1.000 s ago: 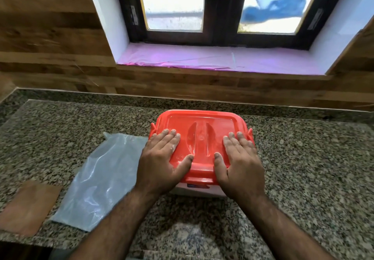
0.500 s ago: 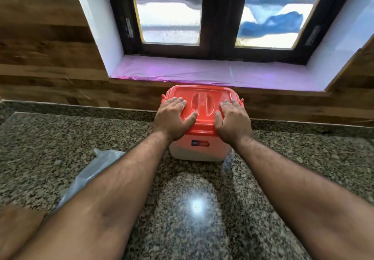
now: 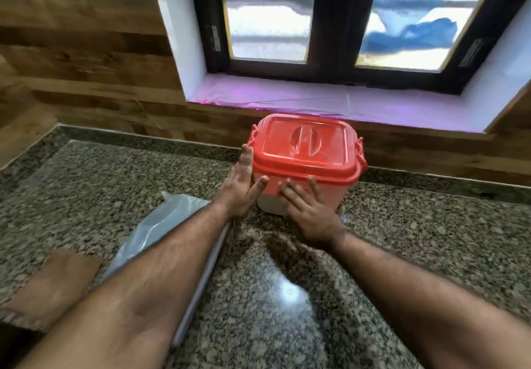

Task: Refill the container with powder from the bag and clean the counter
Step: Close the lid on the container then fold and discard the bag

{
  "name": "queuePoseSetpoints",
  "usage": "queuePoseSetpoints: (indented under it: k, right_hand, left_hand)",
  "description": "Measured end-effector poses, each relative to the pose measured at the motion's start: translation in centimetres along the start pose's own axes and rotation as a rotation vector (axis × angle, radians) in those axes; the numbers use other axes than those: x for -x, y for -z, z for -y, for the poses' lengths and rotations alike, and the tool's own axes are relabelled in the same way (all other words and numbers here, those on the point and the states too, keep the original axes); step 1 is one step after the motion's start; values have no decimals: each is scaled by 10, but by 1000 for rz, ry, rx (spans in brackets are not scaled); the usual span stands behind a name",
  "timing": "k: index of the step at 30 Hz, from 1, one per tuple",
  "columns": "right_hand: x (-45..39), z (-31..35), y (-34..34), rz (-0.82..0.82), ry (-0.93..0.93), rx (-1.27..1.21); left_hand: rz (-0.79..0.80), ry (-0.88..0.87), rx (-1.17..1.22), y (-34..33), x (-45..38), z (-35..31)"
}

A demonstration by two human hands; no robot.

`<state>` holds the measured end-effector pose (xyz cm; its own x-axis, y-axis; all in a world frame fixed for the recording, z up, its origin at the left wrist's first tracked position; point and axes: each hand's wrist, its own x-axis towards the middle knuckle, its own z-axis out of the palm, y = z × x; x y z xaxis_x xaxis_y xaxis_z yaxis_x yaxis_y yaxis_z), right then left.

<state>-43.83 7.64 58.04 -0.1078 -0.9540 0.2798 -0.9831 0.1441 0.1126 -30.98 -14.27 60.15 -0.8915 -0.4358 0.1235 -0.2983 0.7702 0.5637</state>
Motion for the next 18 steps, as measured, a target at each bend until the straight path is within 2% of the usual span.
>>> queuePoseSetpoints:
  k: [4,6,7,11,14,18]
  right_hand:
    - [-3,52,-34,280,1,-92]
    - [-13,83,-37,465,-51,-180]
    - [-17,98,-39,508,-88,-213]
    - [-36,160,-64,563,-342,-464]
    - [-57,199,-89,516,-606,-695]
    - [-94,228,-98,476,-969,-784]
  left_hand:
    - [152,161,-27,-1,70,56]
    - [162,296,-42,-1,110,91]
    - [151,370,-47,1,129,107]
    - [156,589,-112,17,176,176]
    - [134,619,-132,36,186,243]
    - [32,656,-188,52,177,299]
